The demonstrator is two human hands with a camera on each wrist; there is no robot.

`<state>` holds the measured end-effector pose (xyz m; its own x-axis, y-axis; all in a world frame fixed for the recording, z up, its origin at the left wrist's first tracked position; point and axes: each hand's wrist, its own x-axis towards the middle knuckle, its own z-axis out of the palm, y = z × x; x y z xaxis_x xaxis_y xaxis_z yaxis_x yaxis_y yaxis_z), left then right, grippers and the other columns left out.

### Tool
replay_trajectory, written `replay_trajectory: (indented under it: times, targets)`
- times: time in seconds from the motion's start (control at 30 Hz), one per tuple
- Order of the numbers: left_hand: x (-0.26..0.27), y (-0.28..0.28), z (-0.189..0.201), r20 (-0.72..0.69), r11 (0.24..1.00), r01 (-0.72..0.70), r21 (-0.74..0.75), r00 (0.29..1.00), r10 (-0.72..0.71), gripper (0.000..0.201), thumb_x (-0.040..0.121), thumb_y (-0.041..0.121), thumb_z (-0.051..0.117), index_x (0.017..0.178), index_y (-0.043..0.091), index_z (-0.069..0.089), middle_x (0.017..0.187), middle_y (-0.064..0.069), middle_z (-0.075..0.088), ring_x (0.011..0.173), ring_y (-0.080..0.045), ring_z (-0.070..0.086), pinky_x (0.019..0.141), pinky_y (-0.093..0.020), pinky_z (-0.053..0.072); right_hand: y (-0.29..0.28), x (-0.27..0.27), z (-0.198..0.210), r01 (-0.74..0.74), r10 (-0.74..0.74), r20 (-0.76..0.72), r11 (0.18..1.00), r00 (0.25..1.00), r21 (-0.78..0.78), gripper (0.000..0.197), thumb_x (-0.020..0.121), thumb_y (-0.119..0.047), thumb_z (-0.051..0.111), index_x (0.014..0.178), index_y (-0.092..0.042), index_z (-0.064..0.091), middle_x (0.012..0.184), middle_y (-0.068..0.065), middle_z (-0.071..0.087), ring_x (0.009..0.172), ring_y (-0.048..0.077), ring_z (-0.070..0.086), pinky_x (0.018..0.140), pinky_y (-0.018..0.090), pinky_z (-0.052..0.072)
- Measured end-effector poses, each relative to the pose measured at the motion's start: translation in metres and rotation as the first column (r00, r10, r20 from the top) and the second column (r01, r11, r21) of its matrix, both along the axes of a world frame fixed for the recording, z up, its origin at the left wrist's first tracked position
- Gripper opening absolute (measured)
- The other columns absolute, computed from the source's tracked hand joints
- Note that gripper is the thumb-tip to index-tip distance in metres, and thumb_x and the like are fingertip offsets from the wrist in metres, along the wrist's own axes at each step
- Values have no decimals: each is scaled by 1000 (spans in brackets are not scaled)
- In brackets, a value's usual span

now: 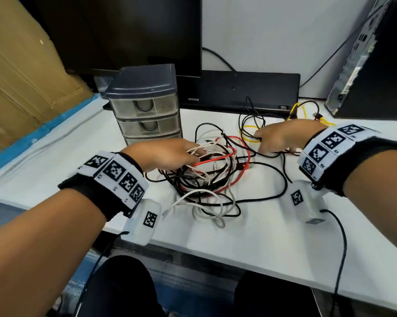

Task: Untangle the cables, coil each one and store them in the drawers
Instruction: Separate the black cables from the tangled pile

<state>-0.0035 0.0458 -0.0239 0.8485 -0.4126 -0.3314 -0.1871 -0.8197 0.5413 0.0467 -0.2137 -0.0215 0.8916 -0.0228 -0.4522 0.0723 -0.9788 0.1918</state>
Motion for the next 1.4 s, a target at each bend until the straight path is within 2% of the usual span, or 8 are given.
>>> replay_trajectory:
  times: [0.1, 0.23, 0.6, 0.87, 0.97, 1.07, 1.23, 1.4]
  targets:
    - [4, 4, -2, -14, 999, 4, -45, 1000, -4, 32, 107, 19, 53, 135, 25, 65, 128, 11, 66, 104, 2, 59, 79, -13, 42, -7, 6, -1, -26, 26, -2, 999, 1000, -35, 53, 95, -7, 46, 148, -15, 41, 145, 9, 46, 115, 28, 52, 70, 29, 44]
    - [8, 8, -1, -27, 999, 14, -42, 1000, -15, 31, 106, 21, 54, 134, 30, 66, 129, 12, 67, 116, -8, 61, 98, -26, 48, -11, 16, 0, -60, 62, 39, 997, 997, -51, 66, 95, 2, 41, 156, -22, 35, 155, 7, 40, 111, 27, 51, 57, 26, 37]
    - [12, 9, 2, -30, 998, 44, 48, 999, -43, 36, 106, 24, 53, 141, 32, 58, 130, 5, 63, 98, -10, 61, 92, -29, 53, -28, 47, -6, 24, -28, 43, 996, 999, 91, 76, 93, -4, 50, 156, -42, 29, 165, -3, 26, 148, 28, 32, 115, 43, 39]
    - [13, 9, -3, -10, 991, 107, 85, 994, -106, 37, 102, 18, 61, 136, 33, 57, 114, 5, 65, 90, -16, 61, 78, -32, 53, -29, 28, -6, 49, -47, -16, 970, 999, 239, 77, 93, 9, 41, 156, -33, 31, 160, 3, 32, 108, 21, 51, 67, 16, 47]
    - [11, 9, 0, 7, 986, 123, 112, 992, -125, 35, 102, 18, 61, 133, 34, 57, 119, 5, 64, 104, -22, 62, 91, -39, 54, -34, 19, 4, 64, -52, -50, 956, 997, 286, 84, 86, 12, 51, 153, -36, 36, 167, -2, 19, 148, 27, 28, 112, 42, 41]
    - [5, 12, 5, -8, 986, 122, 113, 993, -122, 30, 103, 23, 59, 131, 34, 57, 120, 3, 65, 110, -32, 64, 98, -47, 54, -25, 4, 20, 33, -41, 35, 977, 999, 209, 75, 92, 0, 55, 154, -36, 35, 166, -1, 24, 150, 31, 27, 112, 50, 39]
    - [-7, 10, 12, -194, 988, -59, -146, 981, 30, 46, 101, 50, 57, 143, 34, 53, 143, 12, 53, 132, -16, 49, 107, -35, 38, 14, -25, 55, -270, 124, 407, 907, 905, 325, 38, 93, -5, 56, 125, -23, 64, 113, 1, 61, 112, 27, 58, 83, 28, 39]
    - [-18, 16, 7, -118, 942, -179, -283, 981, 151, 45, 101, 53, 54, 142, 34, 54, 147, 9, 52, 139, -16, 44, 116, -44, 35, 63, -65, 60, -272, 260, 104, 784, 960, 558, 13, 90, -6, 66, 89, -14, 76, 75, 2, 73, 67, 13, 69, 64, 27, 55]
